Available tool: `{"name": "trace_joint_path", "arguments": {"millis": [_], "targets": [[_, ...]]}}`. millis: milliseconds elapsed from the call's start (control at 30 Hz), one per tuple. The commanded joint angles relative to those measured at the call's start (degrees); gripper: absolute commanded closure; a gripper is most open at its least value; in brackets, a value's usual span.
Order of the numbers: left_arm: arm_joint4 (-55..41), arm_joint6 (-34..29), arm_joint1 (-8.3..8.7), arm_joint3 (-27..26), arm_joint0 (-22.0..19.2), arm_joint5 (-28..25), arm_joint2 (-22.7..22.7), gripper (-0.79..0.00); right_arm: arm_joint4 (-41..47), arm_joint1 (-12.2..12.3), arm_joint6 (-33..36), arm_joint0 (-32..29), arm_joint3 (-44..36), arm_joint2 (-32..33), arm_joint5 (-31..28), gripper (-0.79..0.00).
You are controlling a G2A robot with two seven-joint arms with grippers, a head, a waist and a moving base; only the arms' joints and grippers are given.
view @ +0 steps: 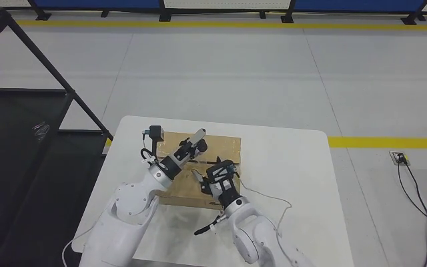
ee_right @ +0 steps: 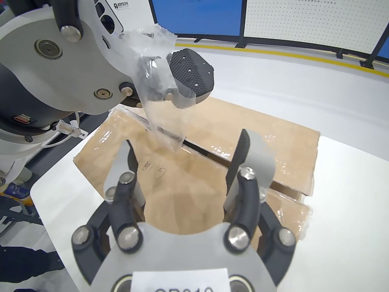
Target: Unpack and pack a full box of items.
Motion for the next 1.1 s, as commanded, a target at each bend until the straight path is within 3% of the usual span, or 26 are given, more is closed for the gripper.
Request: {"name": "trace_joint_path", "arguments": {"millis": [0,267,500,867,1067], "targets": [[0.06,-0.06,-0.03,-0.08,0.08,0.04,-0.10,-0.785,0.14,-0.20,0.00,0.07,0.29,0.15,-0.01,-0.234],[0.08,-0.36,-0.16,-0.29,0.37,0.03,-0.44,-0.785,0.05,-1.03,-0.28,-0.16,0.73,0.55,1.29,-0.145],[0.29,-0.54,-0.21,-0.45,0.75,0.05,-0.99,-0.785,2.06,-1.82,0.18,-0.06,1.23,1.29,1.89,0.000],[0.45,-1.73,0.12,-0.91,1.58,0.01,-3.62,-0.785,3.86,-2.73,2.03,0.09,1.38,2.48,1.72,0.000],[0.32,-4.26,0.98,-2.28,3.33,-0.97,-8.18,-0.785,4.97,-3.15,2.81,0.05,1.49,3.43,1.93,0.000]]}}
